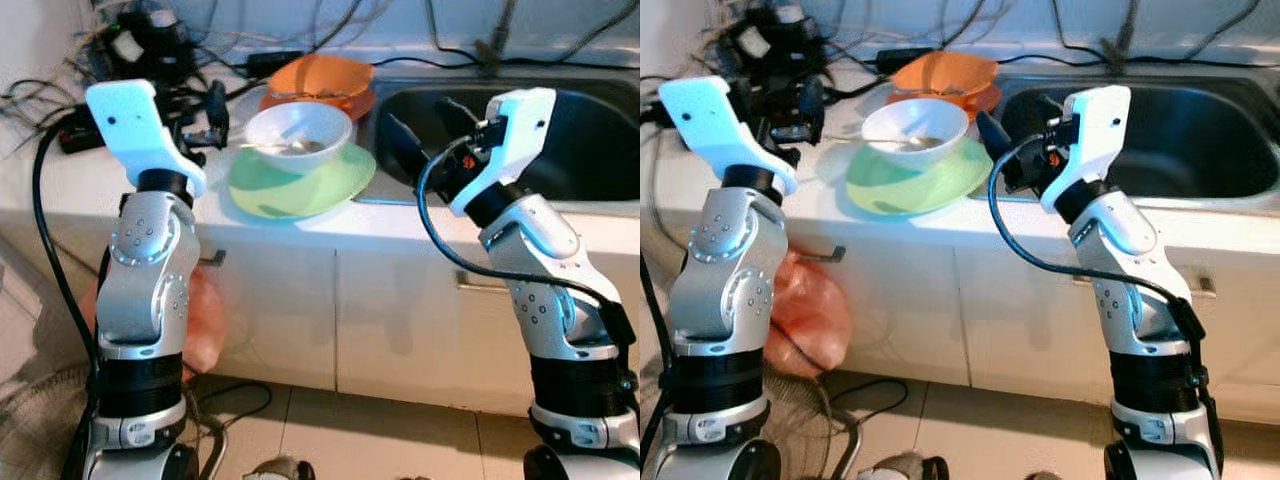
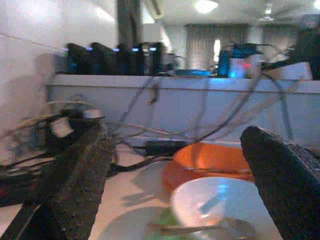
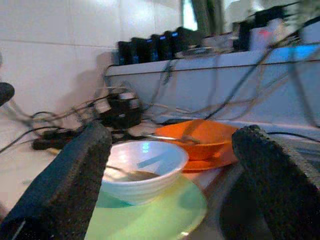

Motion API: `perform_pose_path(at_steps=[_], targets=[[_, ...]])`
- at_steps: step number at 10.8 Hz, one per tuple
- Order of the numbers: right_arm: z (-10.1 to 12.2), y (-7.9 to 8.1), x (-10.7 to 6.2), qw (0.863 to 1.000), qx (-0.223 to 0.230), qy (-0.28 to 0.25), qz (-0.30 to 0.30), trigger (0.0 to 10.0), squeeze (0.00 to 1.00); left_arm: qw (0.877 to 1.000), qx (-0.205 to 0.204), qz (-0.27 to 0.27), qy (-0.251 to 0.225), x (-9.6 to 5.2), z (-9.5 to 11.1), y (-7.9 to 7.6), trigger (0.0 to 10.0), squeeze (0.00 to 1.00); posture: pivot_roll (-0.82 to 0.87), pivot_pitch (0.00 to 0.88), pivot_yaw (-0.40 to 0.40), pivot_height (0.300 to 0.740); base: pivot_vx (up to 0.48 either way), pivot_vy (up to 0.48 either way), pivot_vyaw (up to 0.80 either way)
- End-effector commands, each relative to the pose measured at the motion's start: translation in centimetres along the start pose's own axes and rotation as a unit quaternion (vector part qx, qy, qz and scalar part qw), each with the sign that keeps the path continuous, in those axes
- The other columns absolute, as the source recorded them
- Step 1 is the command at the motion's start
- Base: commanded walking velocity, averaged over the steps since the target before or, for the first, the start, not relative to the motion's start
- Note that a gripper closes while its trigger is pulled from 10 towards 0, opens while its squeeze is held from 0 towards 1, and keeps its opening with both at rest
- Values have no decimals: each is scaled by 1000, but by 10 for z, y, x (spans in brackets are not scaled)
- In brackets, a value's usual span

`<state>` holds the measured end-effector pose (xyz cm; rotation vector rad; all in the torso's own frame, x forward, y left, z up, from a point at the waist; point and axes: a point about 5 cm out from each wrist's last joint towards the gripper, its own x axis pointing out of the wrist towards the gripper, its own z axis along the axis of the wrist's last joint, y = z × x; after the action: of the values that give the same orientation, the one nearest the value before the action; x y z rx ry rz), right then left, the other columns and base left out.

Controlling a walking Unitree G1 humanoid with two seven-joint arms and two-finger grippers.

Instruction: Kitchen organization

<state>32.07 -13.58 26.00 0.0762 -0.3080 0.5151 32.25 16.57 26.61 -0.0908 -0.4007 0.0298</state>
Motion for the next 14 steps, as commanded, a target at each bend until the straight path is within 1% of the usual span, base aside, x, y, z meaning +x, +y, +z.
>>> perform_pose_path(at_steps=[1, 5, 8, 12, 14], targets=[[6, -4, 1, 1000, -11, -15, -12, 10000, 0, 1000, 3, -6, 1, 0, 0, -1, 10000, 0, 68, 82, 87, 740, 255, 0, 0], [10, -3, 4, 999, -23, -25, -13, 10000, 0, 1000, 4, -8, -3, 0, 2, 0, 10000, 0, 74, 79, 83, 740, 311, 0, 0], [10, -2, 4, 999, -31, -26, -11, 10000, 0, 1000, 4, -7, -5, 0, 2, 0, 10000, 0, 74, 82, 86, 740, 316, 0, 0], [7, 1, 4, 999, -36, -23, -4, 10000, 0, 1000, 8, 5, -4, -1, 1, 5, 10000, 0, 80, 86, 85, 740, 287, 0, 0], [6, 2, 5, 999, -36, -23, -1, 10000, 0, 1000, 12, 4, -1, -1, 0, 5, 10000, 0, 80, 85, 86, 740, 435, 0, 0]])
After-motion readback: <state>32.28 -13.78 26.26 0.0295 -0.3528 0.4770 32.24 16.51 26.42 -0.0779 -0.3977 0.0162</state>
